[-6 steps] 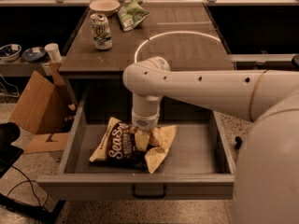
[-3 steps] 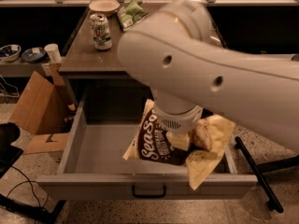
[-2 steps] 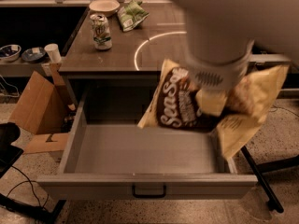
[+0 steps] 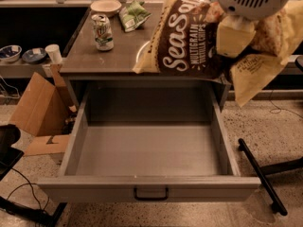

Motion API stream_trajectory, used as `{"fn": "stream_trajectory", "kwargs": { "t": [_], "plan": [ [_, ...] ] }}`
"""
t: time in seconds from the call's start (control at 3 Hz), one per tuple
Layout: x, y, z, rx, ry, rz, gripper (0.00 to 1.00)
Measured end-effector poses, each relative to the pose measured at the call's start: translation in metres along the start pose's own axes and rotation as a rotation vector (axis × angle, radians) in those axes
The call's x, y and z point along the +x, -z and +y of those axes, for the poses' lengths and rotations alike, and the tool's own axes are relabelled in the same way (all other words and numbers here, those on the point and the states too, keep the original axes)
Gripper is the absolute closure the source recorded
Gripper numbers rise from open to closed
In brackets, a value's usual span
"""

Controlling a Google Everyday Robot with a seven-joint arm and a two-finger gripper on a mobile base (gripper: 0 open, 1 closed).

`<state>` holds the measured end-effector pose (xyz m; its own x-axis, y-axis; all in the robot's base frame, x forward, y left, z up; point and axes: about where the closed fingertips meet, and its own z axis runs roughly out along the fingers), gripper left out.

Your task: Pick brown chip bag from top drawer and place on counter

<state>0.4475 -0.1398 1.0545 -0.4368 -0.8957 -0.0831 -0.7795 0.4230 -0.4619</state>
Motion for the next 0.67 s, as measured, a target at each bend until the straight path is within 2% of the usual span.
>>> {"fn": "stream_trajectory", "kwargs": {
  "t": [0.33, 0.67],
  "plan": [
    [-0.006, 0.012, -0.002, 0.033, 0.001, -0.038, 1.00],
    [-0.016, 0.015, -0.020, 0.074, 0.019, -0.099, 1.00]
  ]
}}
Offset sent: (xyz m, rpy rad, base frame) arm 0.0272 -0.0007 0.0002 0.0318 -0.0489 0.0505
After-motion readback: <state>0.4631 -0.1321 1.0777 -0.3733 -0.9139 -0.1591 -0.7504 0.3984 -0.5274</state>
